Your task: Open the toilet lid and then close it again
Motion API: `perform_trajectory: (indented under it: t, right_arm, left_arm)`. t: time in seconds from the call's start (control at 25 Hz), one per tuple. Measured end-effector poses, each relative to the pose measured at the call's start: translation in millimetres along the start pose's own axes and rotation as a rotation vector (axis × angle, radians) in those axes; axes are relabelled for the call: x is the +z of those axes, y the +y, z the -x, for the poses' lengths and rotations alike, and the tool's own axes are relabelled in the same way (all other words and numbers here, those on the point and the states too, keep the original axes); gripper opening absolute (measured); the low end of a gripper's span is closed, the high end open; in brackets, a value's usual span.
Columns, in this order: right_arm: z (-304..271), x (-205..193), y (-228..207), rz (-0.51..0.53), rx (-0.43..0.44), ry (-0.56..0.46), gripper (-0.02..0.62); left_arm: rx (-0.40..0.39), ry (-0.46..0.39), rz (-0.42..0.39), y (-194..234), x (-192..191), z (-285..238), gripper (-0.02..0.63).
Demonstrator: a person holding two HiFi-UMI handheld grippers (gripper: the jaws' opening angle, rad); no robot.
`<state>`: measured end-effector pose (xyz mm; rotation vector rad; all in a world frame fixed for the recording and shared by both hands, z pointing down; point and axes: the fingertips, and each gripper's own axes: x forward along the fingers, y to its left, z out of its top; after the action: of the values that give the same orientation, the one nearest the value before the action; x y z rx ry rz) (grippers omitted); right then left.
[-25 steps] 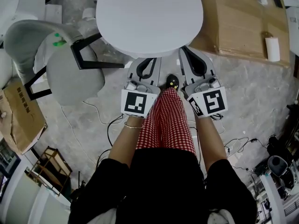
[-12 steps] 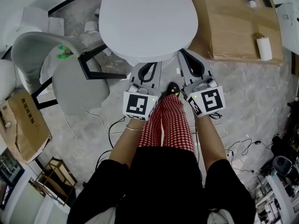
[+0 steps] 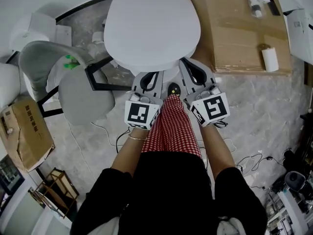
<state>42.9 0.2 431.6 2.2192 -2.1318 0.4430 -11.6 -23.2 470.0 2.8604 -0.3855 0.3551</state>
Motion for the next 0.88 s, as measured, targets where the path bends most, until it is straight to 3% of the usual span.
perform_trajectory:
  t: [0.88]
  right_arm:
    - [-24,63,-17,0.026,0.060,-0.036,0.021]
  left_arm:
    - [0.067,-0.060,-0.067,15,69,-24,0.003]
